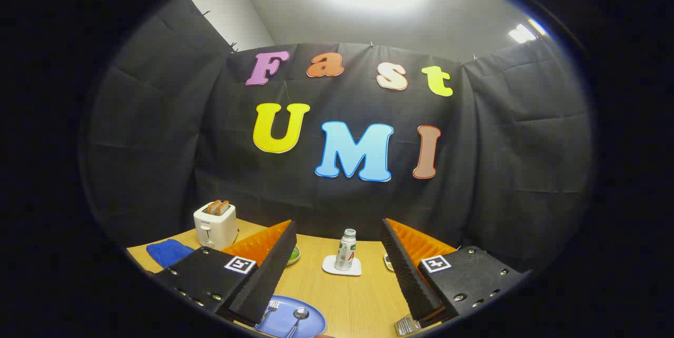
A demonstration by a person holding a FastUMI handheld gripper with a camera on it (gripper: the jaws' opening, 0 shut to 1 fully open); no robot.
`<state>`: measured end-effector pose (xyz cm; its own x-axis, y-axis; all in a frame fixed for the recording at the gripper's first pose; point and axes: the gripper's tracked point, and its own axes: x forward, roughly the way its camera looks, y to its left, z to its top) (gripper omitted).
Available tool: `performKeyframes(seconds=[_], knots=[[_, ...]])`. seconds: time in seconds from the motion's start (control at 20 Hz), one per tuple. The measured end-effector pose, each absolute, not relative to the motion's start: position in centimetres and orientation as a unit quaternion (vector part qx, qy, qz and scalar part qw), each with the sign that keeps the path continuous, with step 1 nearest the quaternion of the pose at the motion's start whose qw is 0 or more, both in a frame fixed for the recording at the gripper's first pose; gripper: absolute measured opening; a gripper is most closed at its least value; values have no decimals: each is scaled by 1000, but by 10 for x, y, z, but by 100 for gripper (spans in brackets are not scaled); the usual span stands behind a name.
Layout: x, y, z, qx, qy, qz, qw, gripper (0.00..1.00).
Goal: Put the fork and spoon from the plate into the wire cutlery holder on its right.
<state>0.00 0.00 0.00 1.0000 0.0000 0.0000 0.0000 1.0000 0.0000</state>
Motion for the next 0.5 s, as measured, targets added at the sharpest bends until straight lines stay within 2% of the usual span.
performKeyframes(seconds=[0.5], knots=[[-4,10,-14,6,31,13,999,98]])
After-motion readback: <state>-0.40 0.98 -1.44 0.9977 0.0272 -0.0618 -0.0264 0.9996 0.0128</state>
